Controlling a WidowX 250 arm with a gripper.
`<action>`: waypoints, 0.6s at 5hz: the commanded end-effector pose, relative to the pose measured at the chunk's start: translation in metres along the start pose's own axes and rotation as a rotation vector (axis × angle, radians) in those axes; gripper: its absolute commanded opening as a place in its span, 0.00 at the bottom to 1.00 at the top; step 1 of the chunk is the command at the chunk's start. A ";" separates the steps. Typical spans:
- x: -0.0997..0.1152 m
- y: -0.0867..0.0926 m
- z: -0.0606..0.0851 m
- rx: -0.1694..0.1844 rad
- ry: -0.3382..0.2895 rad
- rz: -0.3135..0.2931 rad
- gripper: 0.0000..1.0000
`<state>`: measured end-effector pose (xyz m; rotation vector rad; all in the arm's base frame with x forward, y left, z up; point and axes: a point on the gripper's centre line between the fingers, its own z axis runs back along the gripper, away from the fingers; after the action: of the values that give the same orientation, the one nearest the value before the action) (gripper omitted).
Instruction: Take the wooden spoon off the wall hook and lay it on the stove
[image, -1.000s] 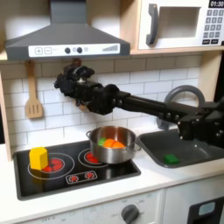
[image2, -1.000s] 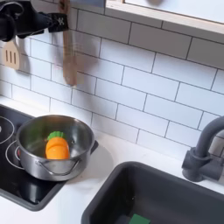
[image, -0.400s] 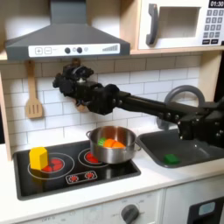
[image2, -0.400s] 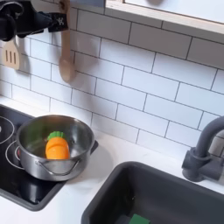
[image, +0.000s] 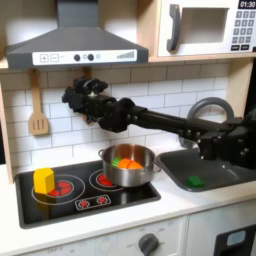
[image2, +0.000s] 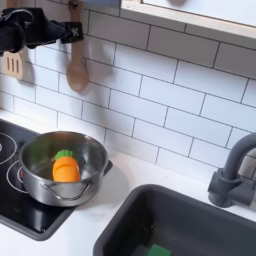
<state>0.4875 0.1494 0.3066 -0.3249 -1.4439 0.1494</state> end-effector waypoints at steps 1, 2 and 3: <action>-0.002 0.000 -0.001 -0.002 -0.004 -0.026 0.00; 0.000 -0.004 -0.003 -0.016 -0.005 -0.034 0.00; 0.001 -0.006 -0.001 -0.026 -0.006 -0.036 0.00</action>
<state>0.4886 0.1422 0.3086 -0.3214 -1.4567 0.0992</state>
